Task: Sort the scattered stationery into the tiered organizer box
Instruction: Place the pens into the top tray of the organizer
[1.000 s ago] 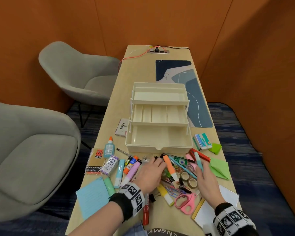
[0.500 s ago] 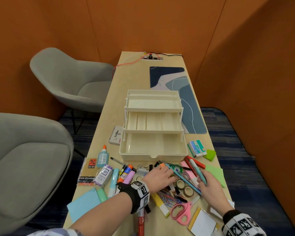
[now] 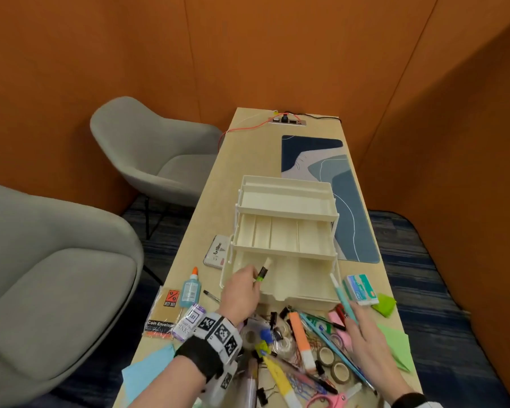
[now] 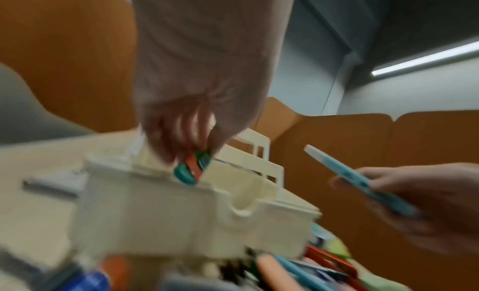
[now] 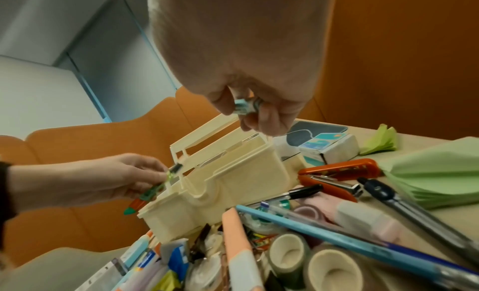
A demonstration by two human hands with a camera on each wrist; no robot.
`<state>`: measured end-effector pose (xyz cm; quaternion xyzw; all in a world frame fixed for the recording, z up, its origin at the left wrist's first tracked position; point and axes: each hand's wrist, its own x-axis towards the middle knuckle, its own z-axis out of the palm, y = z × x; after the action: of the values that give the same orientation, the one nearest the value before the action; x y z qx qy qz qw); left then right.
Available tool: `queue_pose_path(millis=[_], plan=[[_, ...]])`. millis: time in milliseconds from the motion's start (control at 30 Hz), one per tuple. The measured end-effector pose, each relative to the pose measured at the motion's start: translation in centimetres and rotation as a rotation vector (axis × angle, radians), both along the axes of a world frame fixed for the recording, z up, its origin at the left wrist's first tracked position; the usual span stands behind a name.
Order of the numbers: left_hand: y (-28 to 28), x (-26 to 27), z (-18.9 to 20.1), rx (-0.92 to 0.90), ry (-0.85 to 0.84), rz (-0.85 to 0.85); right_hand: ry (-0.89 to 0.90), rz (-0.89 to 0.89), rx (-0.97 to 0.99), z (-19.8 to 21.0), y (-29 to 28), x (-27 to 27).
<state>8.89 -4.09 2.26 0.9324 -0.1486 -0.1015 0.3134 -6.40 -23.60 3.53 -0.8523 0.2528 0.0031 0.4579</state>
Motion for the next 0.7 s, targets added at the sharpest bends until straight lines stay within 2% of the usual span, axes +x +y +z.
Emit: queue_pose_path(millis=[167,400,567,700], plan=[[-0.2,3.7,-1.2,0.14,0.132,0.098,-0.002,0.06,0.076,0.0,0.9,1.3],[-1.4,5.8,-2.4,0.449,0.173,-0.064,-0.055,0.101,0.092,0.9,1.3,1.8],[-1.7,5.9,-3.3,0.607,0.145,-0.104,-0.055,0.197,0.004,1.6,1.3,2.3],[-1.8,6.3,-3.4,0.656,0.204,-0.111,-0.15,0.27,-0.215,3.1,0.7,5.2]])
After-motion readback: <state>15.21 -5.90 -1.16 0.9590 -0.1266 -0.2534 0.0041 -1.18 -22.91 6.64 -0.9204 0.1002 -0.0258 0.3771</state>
